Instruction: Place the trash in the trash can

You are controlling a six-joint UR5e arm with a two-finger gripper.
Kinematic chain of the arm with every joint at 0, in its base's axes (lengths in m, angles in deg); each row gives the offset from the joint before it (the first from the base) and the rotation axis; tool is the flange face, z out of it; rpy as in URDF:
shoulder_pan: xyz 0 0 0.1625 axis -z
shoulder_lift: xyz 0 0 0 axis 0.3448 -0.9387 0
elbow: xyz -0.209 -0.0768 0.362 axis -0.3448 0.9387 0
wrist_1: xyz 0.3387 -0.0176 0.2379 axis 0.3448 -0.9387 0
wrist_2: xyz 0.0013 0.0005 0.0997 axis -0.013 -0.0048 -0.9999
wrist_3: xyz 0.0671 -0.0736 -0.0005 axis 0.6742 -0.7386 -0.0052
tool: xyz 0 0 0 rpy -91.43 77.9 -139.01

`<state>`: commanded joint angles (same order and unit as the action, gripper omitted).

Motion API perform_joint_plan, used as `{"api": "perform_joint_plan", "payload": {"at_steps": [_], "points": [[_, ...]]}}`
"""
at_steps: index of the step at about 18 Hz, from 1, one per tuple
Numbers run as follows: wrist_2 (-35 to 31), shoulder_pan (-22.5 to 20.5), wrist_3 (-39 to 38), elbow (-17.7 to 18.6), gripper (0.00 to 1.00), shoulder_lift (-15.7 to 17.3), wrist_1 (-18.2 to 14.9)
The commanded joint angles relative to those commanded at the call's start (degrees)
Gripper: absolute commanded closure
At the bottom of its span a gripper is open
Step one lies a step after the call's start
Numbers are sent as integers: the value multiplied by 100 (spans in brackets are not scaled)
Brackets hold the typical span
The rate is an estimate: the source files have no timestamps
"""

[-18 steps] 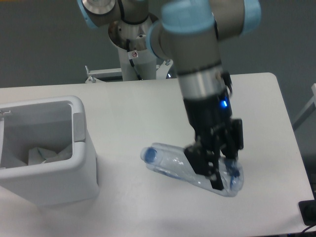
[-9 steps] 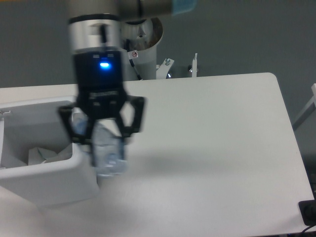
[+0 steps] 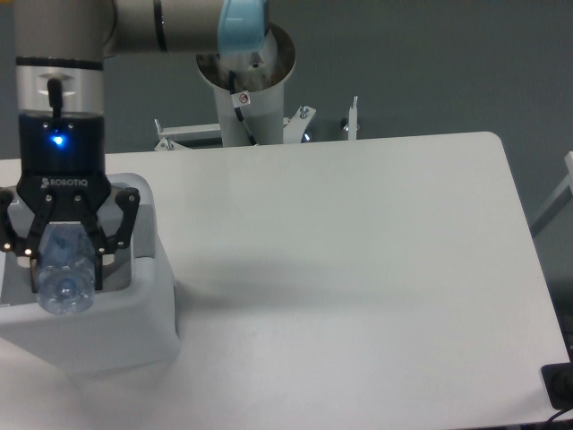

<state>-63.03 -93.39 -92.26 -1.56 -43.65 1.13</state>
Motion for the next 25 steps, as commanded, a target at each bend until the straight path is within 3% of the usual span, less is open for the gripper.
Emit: {"api": "perform_joint_plan", "payload": {"at_steps": [3, 8, 10, 14, 18, 21, 25], "points": [[-122, -210, 70, -123, 0, 123, -17], [-246, -1403, 166, 0, 0, 554, -70], [-264, -1975, 1032, 262, 0, 712, -79], [-386, -2819, 3501, 755, 0, 914, -149], [-492, -3356, 4963, 1036, 0, 1134, -894], [-965, -3602, 6306, 1142, 0, 1371, -1352], [-993, -4058, 7835, 1143, 0, 1740, -2659]]}}
